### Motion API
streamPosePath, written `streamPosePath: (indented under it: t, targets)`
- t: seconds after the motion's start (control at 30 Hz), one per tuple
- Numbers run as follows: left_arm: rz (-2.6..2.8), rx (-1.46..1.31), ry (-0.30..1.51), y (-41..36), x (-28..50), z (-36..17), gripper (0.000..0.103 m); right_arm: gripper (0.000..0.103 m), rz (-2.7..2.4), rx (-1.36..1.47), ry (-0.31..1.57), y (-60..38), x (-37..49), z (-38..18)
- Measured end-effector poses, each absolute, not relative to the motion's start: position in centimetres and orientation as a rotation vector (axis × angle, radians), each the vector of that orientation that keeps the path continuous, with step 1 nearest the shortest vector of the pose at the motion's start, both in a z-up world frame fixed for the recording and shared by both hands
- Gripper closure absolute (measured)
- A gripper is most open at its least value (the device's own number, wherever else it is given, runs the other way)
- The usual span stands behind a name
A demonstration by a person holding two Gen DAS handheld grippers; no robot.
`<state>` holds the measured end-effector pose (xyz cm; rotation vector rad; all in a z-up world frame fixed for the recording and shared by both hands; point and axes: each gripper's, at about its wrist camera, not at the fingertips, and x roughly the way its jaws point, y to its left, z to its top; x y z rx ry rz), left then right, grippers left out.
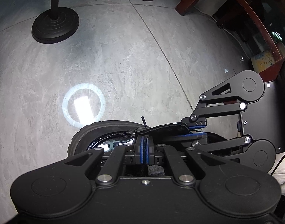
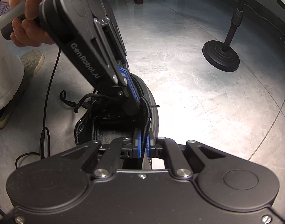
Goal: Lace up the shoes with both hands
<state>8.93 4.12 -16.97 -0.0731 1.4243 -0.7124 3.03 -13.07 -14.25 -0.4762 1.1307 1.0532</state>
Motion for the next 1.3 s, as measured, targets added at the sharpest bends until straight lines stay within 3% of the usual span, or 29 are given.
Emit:
streamPosePath:
  t: [0.07,0.17,0.3,0.43,0.63,0.67,0.7,0.83,0.93,1.1,1.3]
  targets:
    - [-0.712,-0.070,1.423,4.1,8.8,-17.0,0.100,0.075,1.060,-0.377,1.155,-14.4,4.0,-13.5]
    - [-0.711,-0.062,1.417,4.1,8.7,-16.9,0.100,0.069,0.969,0.031,1.260,-18.6,7.4,-13.2]
    - [-0.710,-0.059,1.407,4.1,8.5,-16.9,0.100,0.069,0.712,0.583,1.367,-22.4,10.3,-16.4]
    - [-0.712,-0.041,1.395,3.9,8.3,-16.8,0.100,0.069,0.631,0.820,1.525,-21.4,10.4,-20.8]
    - [-0.720,-0.021,1.394,4.0,8.1,-16.7,0.100,0.072,0.584,0.897,1.611,-19.7,9.6,-22.6]
    - [-0.719,-0.025,1.395,4.0,8.2,-16.7,0.100,0.079,0.581,0.892,1.602,-19.5,9.6,-22.5]
    - [-0.717,-0.030,1.396,4.1,8.2,-16.7,0.100,0.100,0.578,0.887,1.592,-19.4,9.6,-22.5]
    - [-0.711,-0.059,1.417,4.6,8.4,-16.8,0.098,0.101,0.559,0.862,1.564,-19.3,9.4,-22.1]
    - [-0.778,0.010,1.443,5.2,9.0,-16.2,0.091,0.101,0.536,0.853,1.517,-19.7,9.6,-21.3]
    - [-0.735,-0.024,1.325,6.4,10.6,-14.2,0.066,0.101,0.543,0.856,1.435,-20.8,10.8,-19.3]
    - [-0.844,-0.053,1.310,3.7,10.9,-14.2,0.066,0.101,0.551,0.870,1.338,-21.7,12.2,-17.0]
